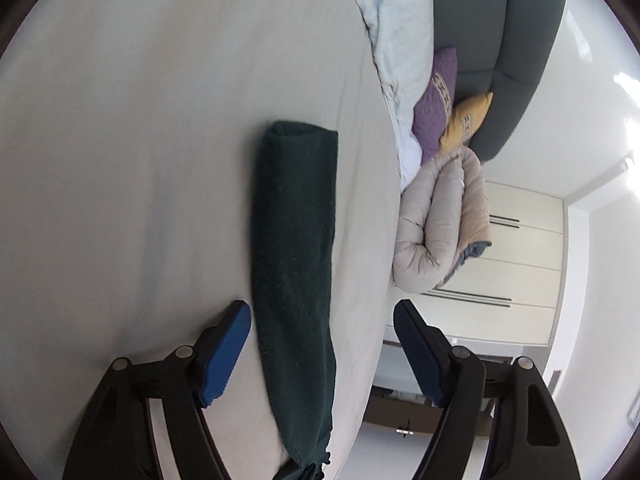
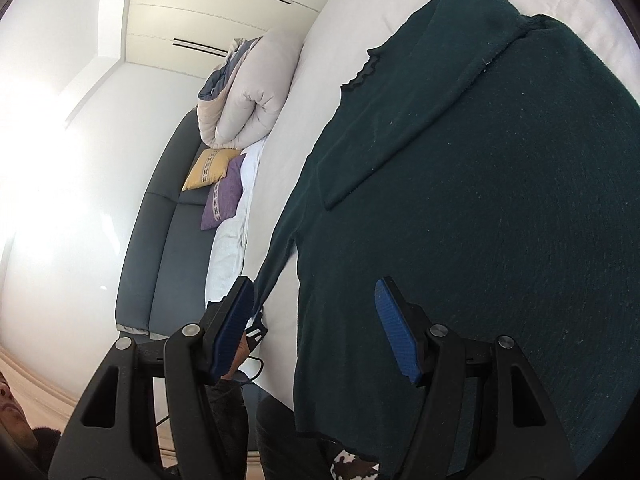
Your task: Fold small clothes
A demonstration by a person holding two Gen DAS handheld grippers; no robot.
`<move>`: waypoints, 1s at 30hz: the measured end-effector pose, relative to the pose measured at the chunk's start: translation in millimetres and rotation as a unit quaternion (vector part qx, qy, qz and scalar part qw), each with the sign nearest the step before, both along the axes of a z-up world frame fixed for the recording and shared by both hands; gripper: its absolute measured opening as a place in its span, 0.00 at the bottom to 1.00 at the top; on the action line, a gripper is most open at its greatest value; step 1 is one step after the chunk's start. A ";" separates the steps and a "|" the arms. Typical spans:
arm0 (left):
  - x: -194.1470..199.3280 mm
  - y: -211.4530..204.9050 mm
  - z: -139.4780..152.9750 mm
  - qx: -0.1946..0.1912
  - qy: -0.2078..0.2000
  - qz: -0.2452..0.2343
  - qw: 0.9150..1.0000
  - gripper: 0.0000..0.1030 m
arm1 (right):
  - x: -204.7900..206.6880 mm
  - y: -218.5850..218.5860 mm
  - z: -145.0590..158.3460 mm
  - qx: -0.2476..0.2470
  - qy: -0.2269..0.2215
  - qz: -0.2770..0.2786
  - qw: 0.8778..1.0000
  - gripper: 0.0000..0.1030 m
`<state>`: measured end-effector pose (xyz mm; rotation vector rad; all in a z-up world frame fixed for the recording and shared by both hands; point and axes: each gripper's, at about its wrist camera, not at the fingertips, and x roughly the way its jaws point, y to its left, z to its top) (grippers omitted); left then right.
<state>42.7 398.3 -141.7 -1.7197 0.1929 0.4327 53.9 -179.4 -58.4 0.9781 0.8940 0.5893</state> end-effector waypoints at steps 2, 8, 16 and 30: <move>-1.5 2.7 0.7 0.009 0.020 0.005 1.000 0.75 | 4.1 0.4 1.5 0.000 -0.001 0.001 1.000 0.61; 24.9 17.5 5.0 0.014 0.086 -0.007 0.996 0.85 | 12.3 6.0 4.1 0.000 -0.003 0.001 1.000 0.61; 33.5 21.1 -1.3 0.010 0.061 -0.009 0.998 0.44 | 12.5 14.0 3.1 -0.007 -0.001 0.003 1.000 0.61; 63.5 -10.0 59.2 0.176 0.051 -0.074 0.980 0.10 | 12.4 -1.3 -16.6 0.005 0.002 -0.009 1.000 0.61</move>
